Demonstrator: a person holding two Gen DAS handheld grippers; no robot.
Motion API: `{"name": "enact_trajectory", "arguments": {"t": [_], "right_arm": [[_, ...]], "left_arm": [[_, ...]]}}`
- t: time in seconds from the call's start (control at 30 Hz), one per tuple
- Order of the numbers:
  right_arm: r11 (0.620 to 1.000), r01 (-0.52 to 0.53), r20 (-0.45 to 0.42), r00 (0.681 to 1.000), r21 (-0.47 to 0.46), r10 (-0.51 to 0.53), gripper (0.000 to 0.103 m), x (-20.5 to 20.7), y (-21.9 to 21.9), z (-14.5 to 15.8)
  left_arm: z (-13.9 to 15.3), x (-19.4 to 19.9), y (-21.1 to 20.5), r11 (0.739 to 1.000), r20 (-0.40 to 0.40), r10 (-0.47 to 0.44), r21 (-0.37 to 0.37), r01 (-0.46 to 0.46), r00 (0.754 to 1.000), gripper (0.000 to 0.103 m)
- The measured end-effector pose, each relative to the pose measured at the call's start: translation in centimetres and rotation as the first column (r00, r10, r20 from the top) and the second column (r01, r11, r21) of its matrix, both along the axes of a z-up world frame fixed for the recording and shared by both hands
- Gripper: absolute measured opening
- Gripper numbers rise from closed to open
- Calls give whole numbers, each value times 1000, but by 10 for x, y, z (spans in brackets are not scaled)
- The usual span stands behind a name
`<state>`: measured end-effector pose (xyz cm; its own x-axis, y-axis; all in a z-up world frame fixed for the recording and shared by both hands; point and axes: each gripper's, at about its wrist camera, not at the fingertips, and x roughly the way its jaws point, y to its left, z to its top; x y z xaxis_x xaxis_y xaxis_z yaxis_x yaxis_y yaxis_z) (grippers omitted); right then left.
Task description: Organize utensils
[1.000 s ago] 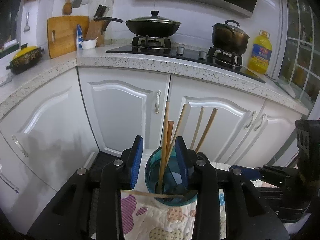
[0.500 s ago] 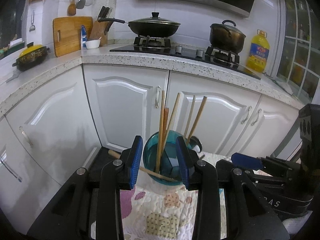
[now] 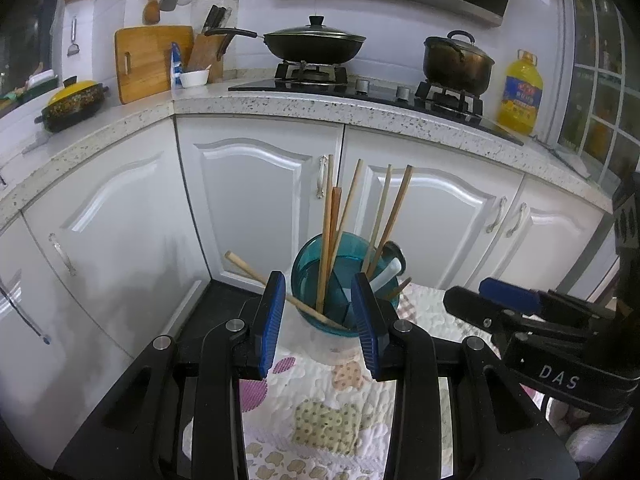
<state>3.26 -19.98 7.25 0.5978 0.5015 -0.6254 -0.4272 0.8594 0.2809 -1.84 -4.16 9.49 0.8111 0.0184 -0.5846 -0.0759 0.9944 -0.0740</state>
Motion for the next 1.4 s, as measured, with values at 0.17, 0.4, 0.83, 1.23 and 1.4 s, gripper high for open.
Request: {"name": "enact_trajectory", "arguments": {"t": [0.17, 0.4, 0.83, 1.23, 1.4], "right_arm": [[1000, -4, 14, 1000, -4, 4, 52, -3, 3, 2], [1000, -3, 26, 1000, -3, 3, 53, -8, 7, 4], [1000, -3, 29, 1000, -19, 3, 55, -9, 12, 4], [1000, -6, 19, 1000, -31, 7, 55, -8, 14, 0], [999, -12, 16, 1000, -36, 12, 55, -7, 16, 0]], "left_arm": [[1, -5, 3, 1000, 7, 14, -1, -14, 1000, 33], [1, -10, 6, 999, 13, 30, 12, -30, 999, 33], [3, -13, 7, 999, 19, 34, 21, -35, 999, 33], [0, -12, 10, 999, 9, 38, 15, -38, 999, 33], [-2, -11, 12, 999, 9, 41, 7, -41, 999, 33]]}}
